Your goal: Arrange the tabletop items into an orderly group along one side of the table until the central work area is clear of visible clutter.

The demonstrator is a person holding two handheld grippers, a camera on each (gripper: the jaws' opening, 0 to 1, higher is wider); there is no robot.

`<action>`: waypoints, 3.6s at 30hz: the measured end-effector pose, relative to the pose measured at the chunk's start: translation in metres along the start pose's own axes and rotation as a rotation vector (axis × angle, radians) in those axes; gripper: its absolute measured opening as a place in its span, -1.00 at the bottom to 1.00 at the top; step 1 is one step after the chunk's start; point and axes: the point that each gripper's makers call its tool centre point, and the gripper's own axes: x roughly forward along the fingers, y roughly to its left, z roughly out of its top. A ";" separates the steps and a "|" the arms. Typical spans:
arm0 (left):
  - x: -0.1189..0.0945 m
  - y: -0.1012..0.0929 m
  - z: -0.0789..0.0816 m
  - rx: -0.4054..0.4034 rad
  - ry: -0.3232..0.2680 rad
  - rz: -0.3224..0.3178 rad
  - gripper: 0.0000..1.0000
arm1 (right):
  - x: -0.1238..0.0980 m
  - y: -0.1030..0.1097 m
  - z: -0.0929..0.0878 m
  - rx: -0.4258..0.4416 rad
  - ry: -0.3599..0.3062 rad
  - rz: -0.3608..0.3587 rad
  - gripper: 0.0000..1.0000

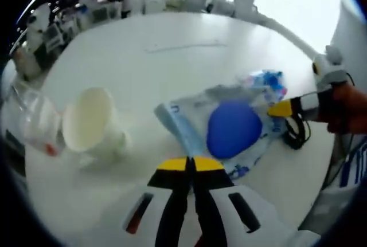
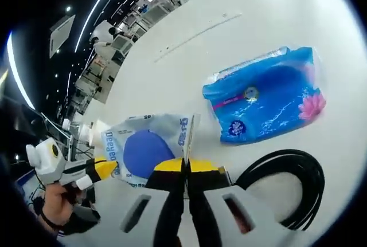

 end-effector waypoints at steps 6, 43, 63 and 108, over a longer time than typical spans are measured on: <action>0.006 0.010 0.007 -0.080 -0.022 0.041 -1.00 | 0.002 0.010 0.007 -0.015 -0.003 -0.003 -1.00; 0.036 0.031 0.006 -0.183 -0.064 0.148 -0.98 | 0.041 -0.007 0.028 -0.050 -0.019 -0.037 -0.99; 0.021 0.034 0.003 -0.162 -0.093 0.140 -0.56 | 0.042 0.003 0.033 -0.089 -0.090 -0.008 -0.55; -0.050 -0.017 -0.048 -0.117 -0.143 -0.064 0.13 | -0.058 -0.021 -0.029 -0.074 -0.195 0.002 -0.07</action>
